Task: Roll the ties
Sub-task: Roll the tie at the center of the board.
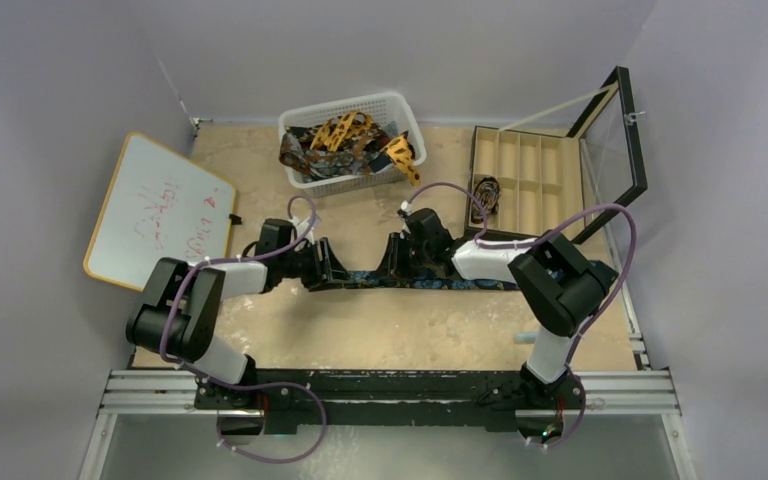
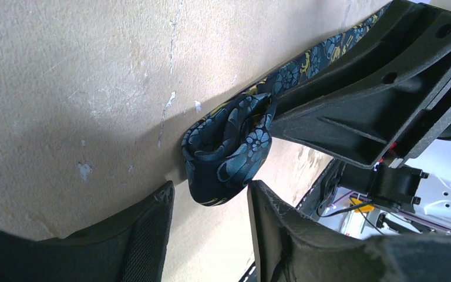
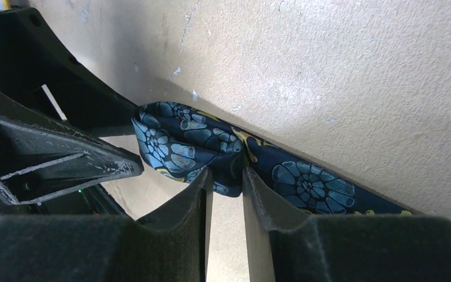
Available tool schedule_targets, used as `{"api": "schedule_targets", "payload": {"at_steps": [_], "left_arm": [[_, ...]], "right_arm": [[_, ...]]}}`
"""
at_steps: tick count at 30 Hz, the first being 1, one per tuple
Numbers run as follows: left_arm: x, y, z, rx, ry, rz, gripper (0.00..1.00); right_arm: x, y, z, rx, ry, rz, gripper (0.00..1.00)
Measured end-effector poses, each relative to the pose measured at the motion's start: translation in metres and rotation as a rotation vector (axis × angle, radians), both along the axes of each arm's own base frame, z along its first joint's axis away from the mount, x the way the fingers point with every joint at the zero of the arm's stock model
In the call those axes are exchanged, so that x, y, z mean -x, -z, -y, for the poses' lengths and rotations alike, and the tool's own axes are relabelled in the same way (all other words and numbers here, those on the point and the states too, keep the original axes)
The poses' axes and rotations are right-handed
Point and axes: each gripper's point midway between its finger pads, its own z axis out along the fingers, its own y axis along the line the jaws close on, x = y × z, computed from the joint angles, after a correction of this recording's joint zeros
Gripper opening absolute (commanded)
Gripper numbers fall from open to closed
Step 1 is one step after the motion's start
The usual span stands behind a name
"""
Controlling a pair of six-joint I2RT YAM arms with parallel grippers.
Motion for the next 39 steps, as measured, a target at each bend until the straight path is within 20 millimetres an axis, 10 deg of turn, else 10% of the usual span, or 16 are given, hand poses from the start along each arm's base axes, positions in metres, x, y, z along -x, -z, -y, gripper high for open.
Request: {"api": "schedule_targets", "payload": {"at_steps": [11, 39], "left_arm": [[-0.005, -0.003, 0.001, -0.002, 0.010, 0.026, 0.47], [-0.013, -0.007, 0.008, 0.061, -0.011, 0.040, 0.55]], "right_arm": [[0.003, -0.003, -0.001, -0.015, -0.010, -0.004, 0.00], [-0.001, -0.001, 0.013, 0.023, 0.035, -0.014, 0.00]]}}
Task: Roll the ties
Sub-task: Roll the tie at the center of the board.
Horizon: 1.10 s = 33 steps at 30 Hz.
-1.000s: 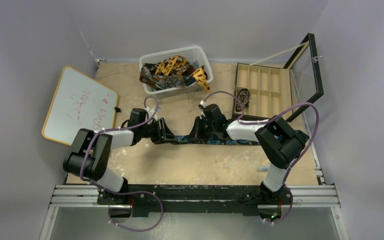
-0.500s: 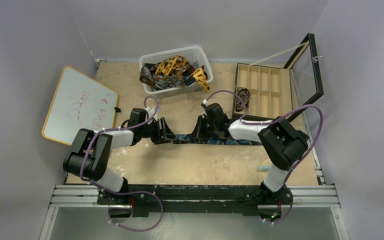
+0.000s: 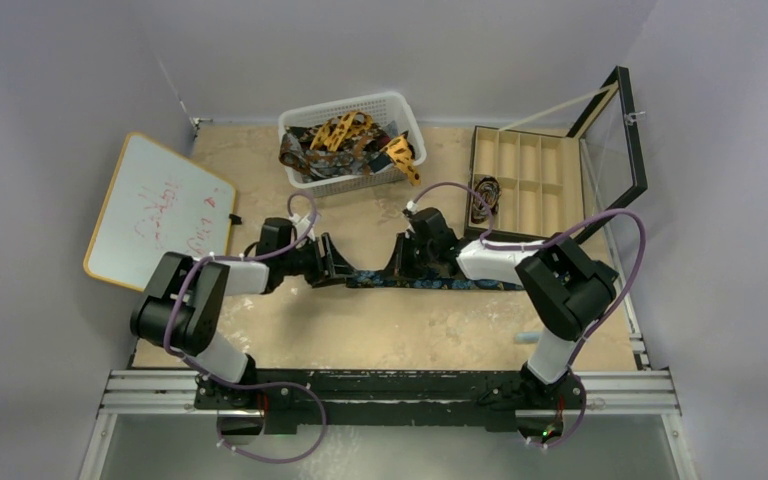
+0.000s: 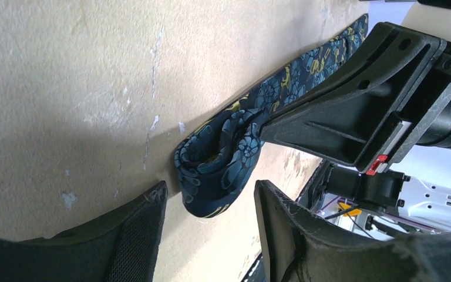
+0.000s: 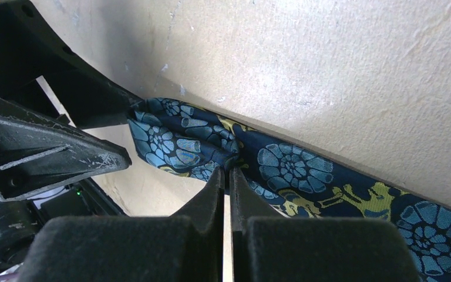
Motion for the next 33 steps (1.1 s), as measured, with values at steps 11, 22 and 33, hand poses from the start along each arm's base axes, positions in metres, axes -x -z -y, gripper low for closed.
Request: {"api": "schedule_targets", "payload": {"at_steps": [11, 22, 33], "left_arm": [[0.006, 0.006, -0.001, 0.017, -0.017, -0.021, 0.51], [0.006, 0.008, 0.010, 0.034, 0.000, -0.013, 0.44], [0.009, 0.015, 0.011, 0.038, -0.019, -0.039, 0.00]], "right_arm": [[0.005, 0.012, 0.004, 0.022, 0.001, -0.029, 0.00], [0.006, 0.014, 0.004, 0.022, -0.003, -0.034, 0.00], [0.006, 0.014, 0.003, 0.018, -0.011, -0.029, 0.06]]}}
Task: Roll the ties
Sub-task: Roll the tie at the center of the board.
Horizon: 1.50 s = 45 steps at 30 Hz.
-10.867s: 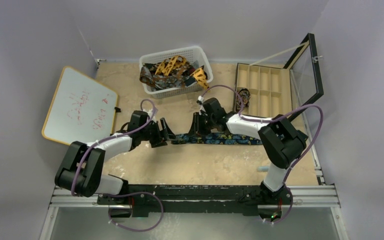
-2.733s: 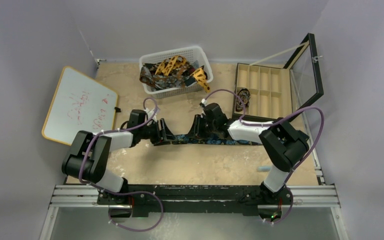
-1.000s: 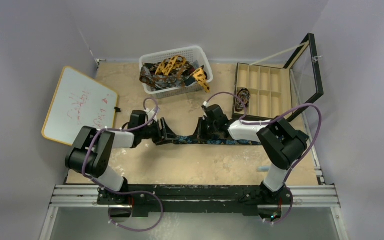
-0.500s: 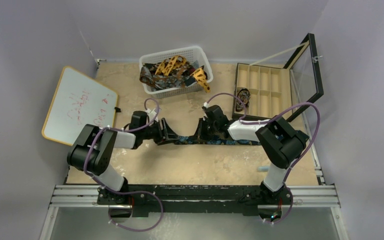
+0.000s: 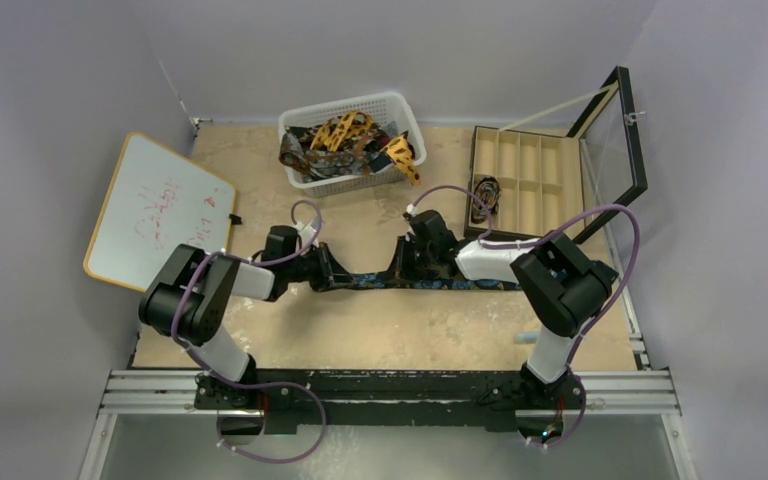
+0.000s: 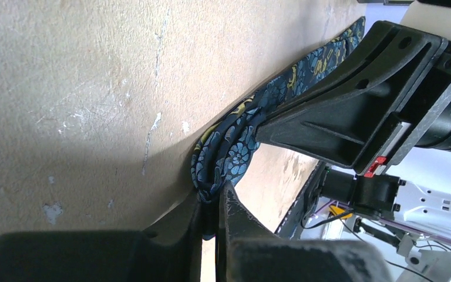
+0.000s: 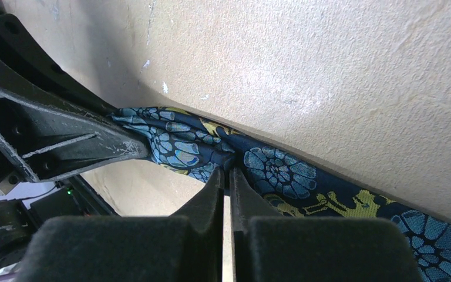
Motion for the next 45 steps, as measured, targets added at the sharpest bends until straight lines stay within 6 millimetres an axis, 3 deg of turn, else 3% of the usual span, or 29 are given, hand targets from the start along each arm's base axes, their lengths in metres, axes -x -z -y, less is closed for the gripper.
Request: {"api": "schedule_targets", "payload": {"at_steps": [3, 7, 11, 14, 32, 45], "left_arm": [[0.001, 0.000, -0.001, -0.014, -0.002, 0.000, 0.00], [-0.001, -0.007, -0.006, -0.048, -0.023, 0.003, 0.00], [-0.010, -0.017, -0.011, -0.096, -0.055, 0.021, 0.00], [-0.015, -0.021, -0.015, -0.139, -0.080, 0.020, 0.00], [-0.018, -0.026, -0.020, -0.312, -0.080, -0.006, 0.00], [-0.024, -0.054, -0.001, -0.456, 0.005, 0.062, 0.00]], "right_arm": [[-0.001, -0.002, 0.000, 0.001, -0.010, 0.015, 0.24], [-0.003, -0.019, 0.000, -0.010, -0.018, 0.062, 0.30], [-0.013, -0.052, -0.005, -0.065, -0.017, 0.155, 0.23], [-0.019, -0.061, -0.010, -0.092, -0.019, 0.189, 0.17], [-0.025, -0.005, -0.029, -0.039, -0.056, 0.082, 0.02], [-0.022, -0.002, -0.043, -0.109, -0.093, 0.047, 0.01]]}}
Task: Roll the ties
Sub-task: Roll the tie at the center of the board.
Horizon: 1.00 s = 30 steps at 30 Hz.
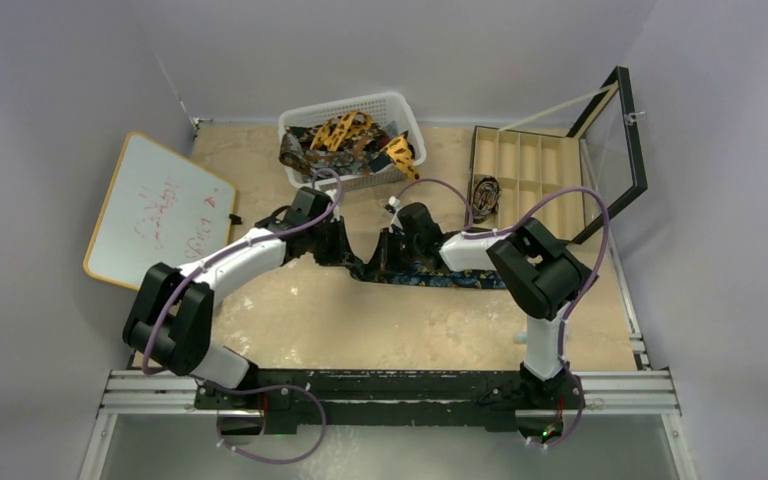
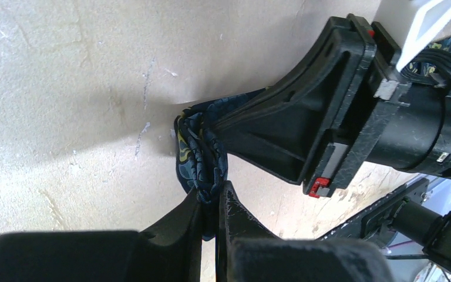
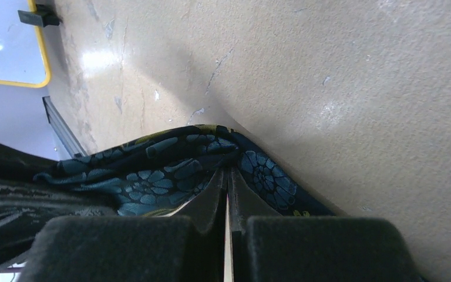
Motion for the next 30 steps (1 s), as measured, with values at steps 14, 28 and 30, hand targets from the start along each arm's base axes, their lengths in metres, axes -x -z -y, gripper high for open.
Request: {"api": "schedule_targets", "payload": {"at_steps": [14, 28, 30], "left_arm": [[0.005, 0.006, 0.020, -0.100, 0.085, -0.028, 0.00], [0.003, 0.011, 0.029, -0.181, 0.106, -0.023, 0.00], [0.002, 0.012, 0.035, -0.198, 0.115, -0.023, 0.00]], "right_arm": [[0.006, -0.003, -0.005, -0.033, -0.025, -0.038, 0.10], [-0.013, -0.046, 0.063, 0.052, 0.192, 0.072, 0.16], [-0.012, -0.043, 0.075, 0.076, 0.220, 0.066, 0.17]]}}
